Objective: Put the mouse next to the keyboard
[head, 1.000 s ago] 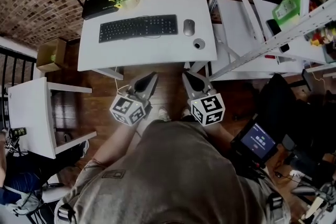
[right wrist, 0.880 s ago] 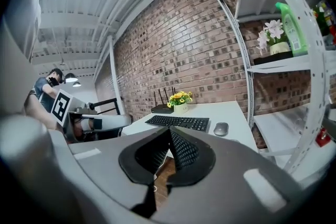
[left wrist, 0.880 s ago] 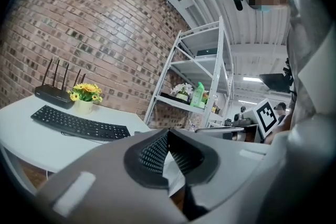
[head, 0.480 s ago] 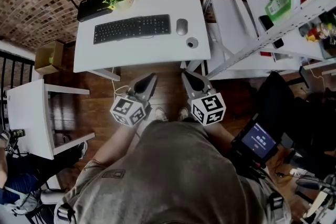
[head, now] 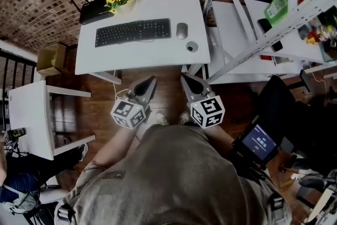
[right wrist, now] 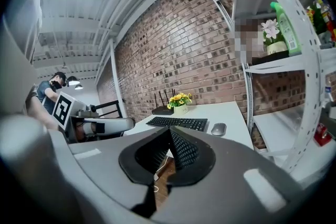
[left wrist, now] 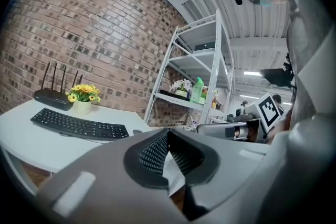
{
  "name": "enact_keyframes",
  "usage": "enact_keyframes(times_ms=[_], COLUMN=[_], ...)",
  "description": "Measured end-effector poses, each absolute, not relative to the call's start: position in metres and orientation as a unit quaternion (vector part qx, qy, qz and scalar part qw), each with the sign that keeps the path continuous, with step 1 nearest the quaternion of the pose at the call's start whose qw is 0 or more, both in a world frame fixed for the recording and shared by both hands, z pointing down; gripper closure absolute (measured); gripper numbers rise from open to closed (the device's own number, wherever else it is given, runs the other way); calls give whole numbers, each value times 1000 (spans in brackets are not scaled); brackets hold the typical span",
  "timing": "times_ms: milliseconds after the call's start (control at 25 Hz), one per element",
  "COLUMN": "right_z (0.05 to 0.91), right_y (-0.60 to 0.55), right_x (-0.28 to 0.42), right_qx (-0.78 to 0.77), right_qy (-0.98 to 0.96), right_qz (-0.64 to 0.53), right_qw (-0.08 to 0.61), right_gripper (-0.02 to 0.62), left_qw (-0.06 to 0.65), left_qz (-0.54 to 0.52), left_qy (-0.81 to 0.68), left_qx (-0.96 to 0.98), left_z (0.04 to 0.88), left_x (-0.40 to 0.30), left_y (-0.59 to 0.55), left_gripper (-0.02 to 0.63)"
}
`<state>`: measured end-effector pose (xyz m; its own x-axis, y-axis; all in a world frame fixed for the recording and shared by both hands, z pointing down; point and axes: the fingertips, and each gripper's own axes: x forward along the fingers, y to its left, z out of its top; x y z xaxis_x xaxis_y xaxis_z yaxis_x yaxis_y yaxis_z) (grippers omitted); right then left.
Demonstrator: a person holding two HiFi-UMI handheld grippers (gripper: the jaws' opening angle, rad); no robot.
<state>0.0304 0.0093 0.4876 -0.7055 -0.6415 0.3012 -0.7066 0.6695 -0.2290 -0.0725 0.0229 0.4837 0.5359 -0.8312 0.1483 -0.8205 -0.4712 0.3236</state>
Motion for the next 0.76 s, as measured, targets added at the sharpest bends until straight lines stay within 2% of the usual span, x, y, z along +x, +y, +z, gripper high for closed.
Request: enact_keyframes(times_ms=[760], right_z=[486], right_y=[1], right_x=[35], right_qx=[377], right_qy=[-907], right_qz=[167], right_qw=[89], right_gripper=[584], left_qw=[166], left_qz=[-3], left_qy=[-471], left_qx=[866], left_z=[481], left_x=[-60], left_y=[20], left_gripper=[604])
